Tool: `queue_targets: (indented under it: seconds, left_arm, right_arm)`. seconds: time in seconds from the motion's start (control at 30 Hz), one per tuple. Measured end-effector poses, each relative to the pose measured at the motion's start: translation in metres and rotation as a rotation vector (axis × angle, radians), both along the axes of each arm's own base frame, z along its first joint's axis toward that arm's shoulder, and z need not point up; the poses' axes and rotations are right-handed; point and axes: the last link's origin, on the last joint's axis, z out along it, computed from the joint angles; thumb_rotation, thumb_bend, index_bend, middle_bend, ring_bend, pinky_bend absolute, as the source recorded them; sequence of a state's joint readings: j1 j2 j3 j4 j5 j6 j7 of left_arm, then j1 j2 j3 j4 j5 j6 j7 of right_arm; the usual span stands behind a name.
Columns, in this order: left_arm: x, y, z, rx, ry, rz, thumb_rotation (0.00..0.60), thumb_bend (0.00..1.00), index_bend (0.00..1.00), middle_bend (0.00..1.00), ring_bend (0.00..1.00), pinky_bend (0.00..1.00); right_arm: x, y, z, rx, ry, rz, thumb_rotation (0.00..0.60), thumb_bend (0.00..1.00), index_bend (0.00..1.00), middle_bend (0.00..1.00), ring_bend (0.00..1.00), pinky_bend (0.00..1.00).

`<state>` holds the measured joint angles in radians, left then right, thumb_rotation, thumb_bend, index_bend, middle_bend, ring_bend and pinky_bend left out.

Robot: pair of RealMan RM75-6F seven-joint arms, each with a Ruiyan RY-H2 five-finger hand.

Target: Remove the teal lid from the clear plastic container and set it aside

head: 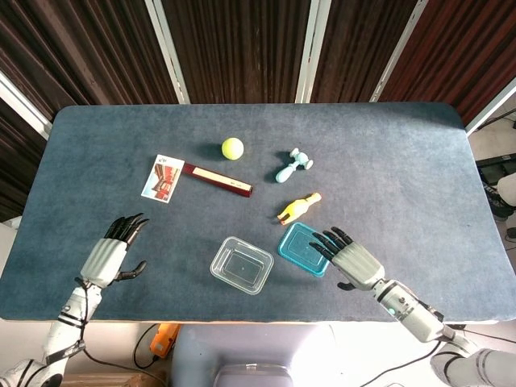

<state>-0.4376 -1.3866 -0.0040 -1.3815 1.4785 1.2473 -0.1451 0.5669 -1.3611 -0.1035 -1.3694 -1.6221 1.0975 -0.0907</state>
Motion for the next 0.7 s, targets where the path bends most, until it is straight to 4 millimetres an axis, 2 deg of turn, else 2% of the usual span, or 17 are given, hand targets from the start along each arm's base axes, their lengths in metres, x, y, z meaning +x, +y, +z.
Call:
queue_targets:
  seconds: [0.13,0.27,0.37,0.5,0.57,0.7]
  left_arm:
    - [-0.013,-0.024,0.027,0.044,0.089,0.032,0.6,0.34,0.0,0.0,0.0,0.0]
    - [-0.028,-0.052,0.048,0.124,0.169,0.083,0.6,0.35,0.0,0.0,0.0,0.0]
    - [-0.04,-0.074,0.059,0.189,0.195,0.136,0.6,0.35,0.0,0.0,0.0,0.0]
    - [-0.042,-0.087,0.063,0.201,0.223,0.148,0.6,0.35,0.0,0.0,0.0,0.0]
    - [-0.041,-0.092,0.064,0.198,0.231,0.139,0.6,0.35,0.0,0.0,0.0,0.0]
    - [-0.041,-0.095,0.064,0.191,0.226,0.136,0.6,0.35,0.0,0.0,0.0,0.0]
  right_arm:
    - [-0.003,0.019,0.032,-0.046,-0.019,-0.069,0.6,0.09,0.0,0.0,0.0,0.0]
    - [-0.014,0.045,0.066,-0.187,-0.051,-0.145,0.6,0.09,0.0,0.0,0.0,0.0]
    - [-0.031,0.072,0.094,-0.348,-0.091,-0.232,0.6,0.09,0.0,0.0,0.0,0.0]
    - [-0.053,0.106,0.122,-0.512,-0.13,-0.338,0.6,0.09,0.0,0.0,0.0,0.0]
    - [-0.056,0.113,0.129,-0.538,-0.157,-0.343,0.6,0.09,0.0,0.0,0.0,0.0]
    - [-0.056,0.114,0.129,-0.511,-0.167,-0.335,0.6,0.09,0.0,0.0,0.0,0.0]
